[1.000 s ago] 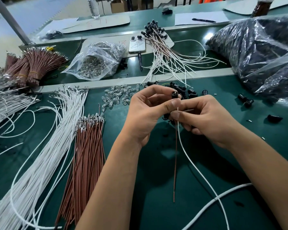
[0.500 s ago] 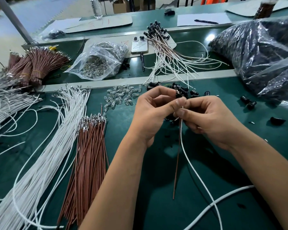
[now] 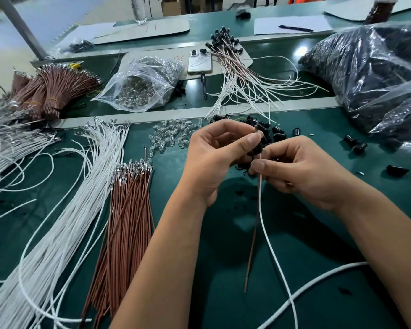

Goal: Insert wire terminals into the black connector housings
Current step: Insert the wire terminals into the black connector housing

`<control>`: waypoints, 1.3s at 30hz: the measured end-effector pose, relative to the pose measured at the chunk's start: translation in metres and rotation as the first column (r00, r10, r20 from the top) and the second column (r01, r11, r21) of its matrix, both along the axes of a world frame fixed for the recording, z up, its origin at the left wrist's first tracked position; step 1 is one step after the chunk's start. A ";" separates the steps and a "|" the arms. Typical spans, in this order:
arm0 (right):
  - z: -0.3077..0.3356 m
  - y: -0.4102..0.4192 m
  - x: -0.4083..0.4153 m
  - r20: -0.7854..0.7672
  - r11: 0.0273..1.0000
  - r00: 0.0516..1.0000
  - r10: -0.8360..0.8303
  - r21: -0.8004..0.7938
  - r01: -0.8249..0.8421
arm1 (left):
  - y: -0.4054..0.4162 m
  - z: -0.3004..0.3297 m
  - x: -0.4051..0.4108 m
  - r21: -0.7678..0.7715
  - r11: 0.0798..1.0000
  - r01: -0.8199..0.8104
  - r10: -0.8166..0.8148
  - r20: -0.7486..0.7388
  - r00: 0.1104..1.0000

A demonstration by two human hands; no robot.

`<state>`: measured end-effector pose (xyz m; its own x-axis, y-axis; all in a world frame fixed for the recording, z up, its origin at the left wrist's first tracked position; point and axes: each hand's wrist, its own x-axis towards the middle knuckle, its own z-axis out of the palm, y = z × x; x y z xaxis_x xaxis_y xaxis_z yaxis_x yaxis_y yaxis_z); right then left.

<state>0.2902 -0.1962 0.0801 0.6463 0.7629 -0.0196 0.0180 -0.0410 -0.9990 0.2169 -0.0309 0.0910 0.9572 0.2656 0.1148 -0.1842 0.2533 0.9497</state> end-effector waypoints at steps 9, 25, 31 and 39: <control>-0.001 0.001 0.000 0.013 1.000 0.999 -0.030 0.008 0.030 | -0.001 -0.002 0.001 -0.037 0.999 -0.039 0.041 0.047 0.998; -0.002 0.002 0.002 0.151 0.954 0.950 -0.274 0.165 0.249 | -0.002 -0.006 0.004 0.077 0.990 -0.118 0.097 0.232 0.968; -0.002 -0.001 0.003 0.180 0.951 0.949 -0.259 0.217 0.218 | -0.001 -0.006 0.004 0.035 0.995 -0.089 0.079 0.228 0.971; -0.001 -0.002 0.002 0.188 0.952 0.956 -0.224 0.251 0.174 | -0.002 -0.005 0.003 0.032 0.997 -0.073 0.064 0.212 0.975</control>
<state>0.2923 -0.1980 0.0792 0.7552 0.5858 0.2941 0.2453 0.1635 -0.9555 0.2204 -0.0329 0.0864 0.8903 0.3208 0.3232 -0.3963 0.1961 0.8969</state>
